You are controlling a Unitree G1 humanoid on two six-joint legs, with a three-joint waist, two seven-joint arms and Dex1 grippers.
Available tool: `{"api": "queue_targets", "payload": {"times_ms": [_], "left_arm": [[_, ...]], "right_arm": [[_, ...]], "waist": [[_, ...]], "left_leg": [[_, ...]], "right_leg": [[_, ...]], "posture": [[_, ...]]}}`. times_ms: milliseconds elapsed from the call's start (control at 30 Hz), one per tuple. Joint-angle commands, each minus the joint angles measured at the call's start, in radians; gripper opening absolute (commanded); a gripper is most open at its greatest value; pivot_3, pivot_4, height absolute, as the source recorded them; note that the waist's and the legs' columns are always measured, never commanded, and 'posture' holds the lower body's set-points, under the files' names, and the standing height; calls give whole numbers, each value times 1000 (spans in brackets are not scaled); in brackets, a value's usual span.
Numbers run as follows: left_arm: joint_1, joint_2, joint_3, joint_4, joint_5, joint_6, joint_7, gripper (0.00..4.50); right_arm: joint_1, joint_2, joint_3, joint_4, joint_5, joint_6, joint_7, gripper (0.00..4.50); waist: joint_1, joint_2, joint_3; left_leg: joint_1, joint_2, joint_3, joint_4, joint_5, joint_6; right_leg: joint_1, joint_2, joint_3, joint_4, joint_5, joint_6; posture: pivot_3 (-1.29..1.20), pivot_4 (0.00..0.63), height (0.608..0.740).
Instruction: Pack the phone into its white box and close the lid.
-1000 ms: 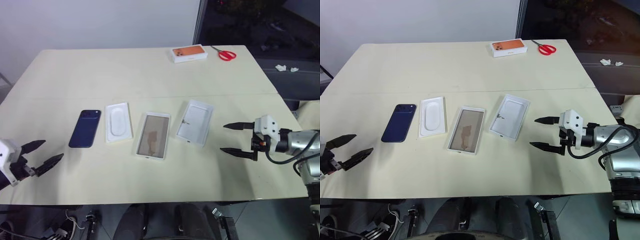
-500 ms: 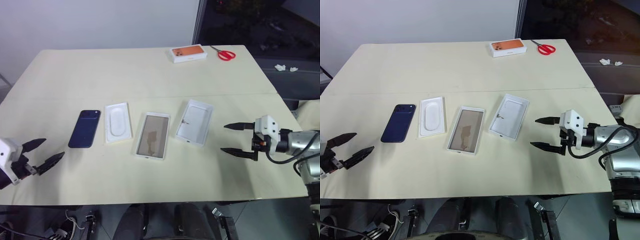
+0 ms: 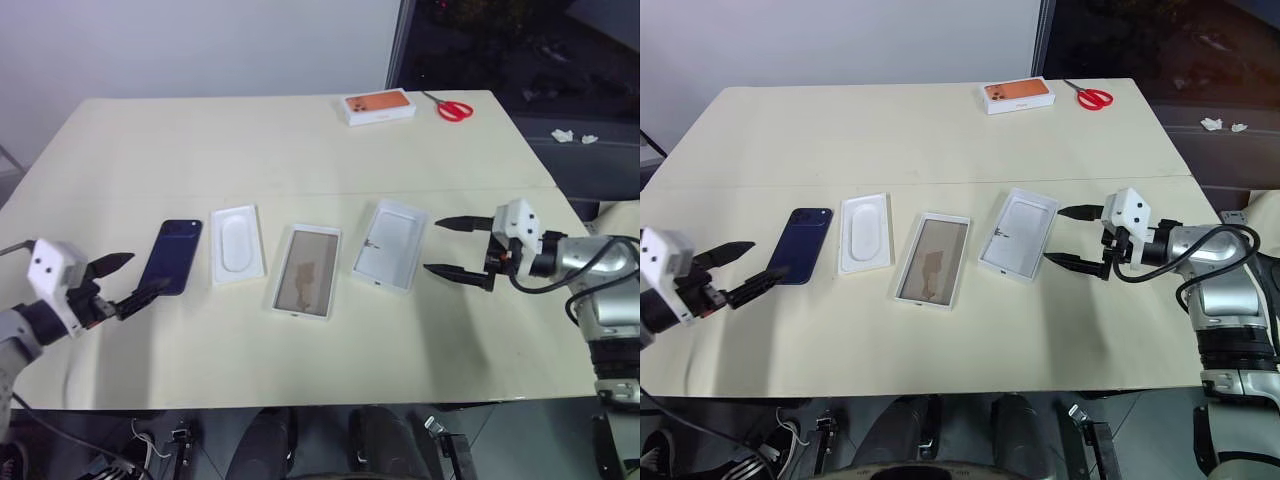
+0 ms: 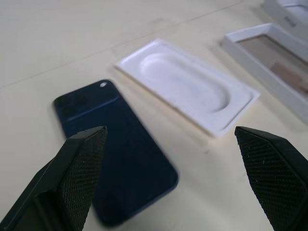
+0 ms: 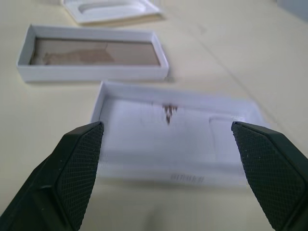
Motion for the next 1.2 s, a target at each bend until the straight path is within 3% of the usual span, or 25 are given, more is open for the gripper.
{"api": "queue_targets", "payload": {"times_ms": [33,200,400,700,967,1200], "left_arm": [[-53,-16,-43,-82,-8,50,73,4472],[-103,-40,-105,-113,-2,139,145,4472],[-191,-83,-89,-65,-58,271,240,4472],[-344,-224,-143,60,-16,347,429,4472],[-410,-338,-126,91,-100,489,507,4472],[-457,-371,-81,173,-145,544,539,4472]], "right_arm": [[-32,21,22,-113,13,44,-37,4442],[-58,18,85,-159,-62,22,-64,4442],[-93,64,132,-259,-67,58,-112,4442],[-197,188,233,-277,-57,341,-212,4442],[-228,218,243,-237,-85,323,-233,4442],[-234,195,231,-213,-101,294,-227,4442]], "waist": [[0,0,0],[-1,0,0],[0,0,0],[3,-1,0],[0,-2,-1],[-1,-2,-1]], "left_leg": [[0,0,0,0,0,0],[0,0,0,0,0,0],[0,0,0,1,0,0],[-1,-1,0,2,0,-1],[-2,-2,0,2,1,-1],[-2,-2,0,2,1,-2]], "right_leg": [[0,0,0,0,0,0],[-1,1,0,0,0,0],[-1,1,0,1,0,0],[-3,1,0,3,0,0],[-4,1,1,6,0,0],[-6,2,1,7,0,0]], "posture": [[0,150,740],[0,150,740],[0,150,740],[0,150,740],[0,150,740],[0,150,740]]}}
